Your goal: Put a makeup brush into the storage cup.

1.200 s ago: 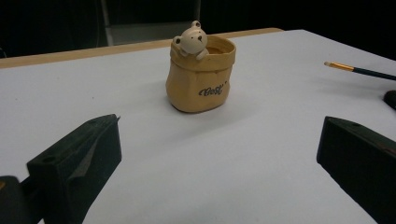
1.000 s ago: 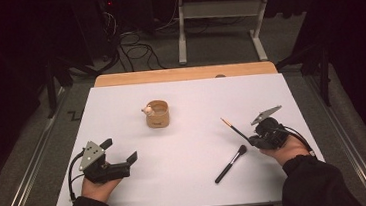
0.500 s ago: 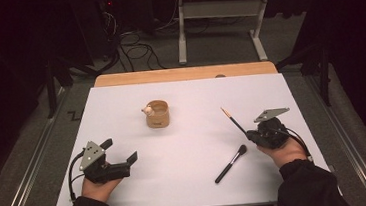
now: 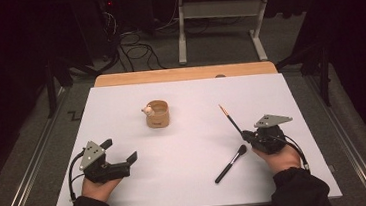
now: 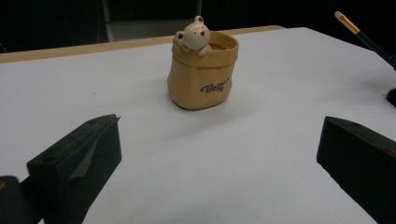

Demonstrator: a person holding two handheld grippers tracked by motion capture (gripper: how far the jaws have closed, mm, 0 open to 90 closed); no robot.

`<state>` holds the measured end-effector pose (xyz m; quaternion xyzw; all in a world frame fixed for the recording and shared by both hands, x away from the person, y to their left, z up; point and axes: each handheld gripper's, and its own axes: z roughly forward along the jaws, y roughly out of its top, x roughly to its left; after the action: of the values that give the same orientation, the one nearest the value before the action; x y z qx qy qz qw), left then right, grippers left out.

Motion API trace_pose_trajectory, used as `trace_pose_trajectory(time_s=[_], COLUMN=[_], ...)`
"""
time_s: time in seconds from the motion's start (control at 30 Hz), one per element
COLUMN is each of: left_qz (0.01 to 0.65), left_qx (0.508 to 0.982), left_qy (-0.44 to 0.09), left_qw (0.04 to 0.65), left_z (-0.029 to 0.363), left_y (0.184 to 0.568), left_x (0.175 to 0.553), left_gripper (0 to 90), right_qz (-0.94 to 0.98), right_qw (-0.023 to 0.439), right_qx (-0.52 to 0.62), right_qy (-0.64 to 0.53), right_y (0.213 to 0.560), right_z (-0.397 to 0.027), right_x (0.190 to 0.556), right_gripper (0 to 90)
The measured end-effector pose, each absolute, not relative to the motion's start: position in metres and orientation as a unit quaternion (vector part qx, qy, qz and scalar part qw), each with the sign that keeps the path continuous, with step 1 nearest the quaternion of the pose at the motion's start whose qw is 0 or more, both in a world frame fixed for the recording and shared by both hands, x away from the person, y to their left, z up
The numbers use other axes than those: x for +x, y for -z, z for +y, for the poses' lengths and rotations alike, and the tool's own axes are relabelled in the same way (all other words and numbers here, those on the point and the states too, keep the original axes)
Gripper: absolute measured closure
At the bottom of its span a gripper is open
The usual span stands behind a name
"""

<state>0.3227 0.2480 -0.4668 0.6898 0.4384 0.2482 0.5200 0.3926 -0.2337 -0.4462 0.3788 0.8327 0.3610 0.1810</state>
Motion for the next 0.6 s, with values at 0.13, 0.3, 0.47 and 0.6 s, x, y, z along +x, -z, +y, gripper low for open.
trace_pose_trajectory(time_s=[0.13,0.3,0.47,0.6], left_qz=[0.438,0.437,0.437,0.435], left_qx=[0.691,0.692,0.693,0.693], left_qy=[-0.247,-0.246,-0.248,-0.250], left_qw=[0.519,0.519,0.517,0.517], left_z=[0.247,0.247,0.247,0.246], left_y=[0.467,0.467,0.467,0.467], left_x=[0.323,0.324,0.323,0.323], left_gripper=[0.6,0.6,0.6,0.8], right_qz=[0.828,0.816,0.811,0.805], right_qw=[0.184,0.196,0.192,0.195], right_qx=[0.377,0.380,0.385,0.384], right_qy=[-0.371,-0.388,-0.397,-0.408], right_y=[0.453,0.452,0.454,0.455], right_z=[-0.234,-0.238,-0.241,-0.244], right_x=[0.392,0.388,0.385,0.382], right_gripper=[86.6,86.6,86.6,86.5])
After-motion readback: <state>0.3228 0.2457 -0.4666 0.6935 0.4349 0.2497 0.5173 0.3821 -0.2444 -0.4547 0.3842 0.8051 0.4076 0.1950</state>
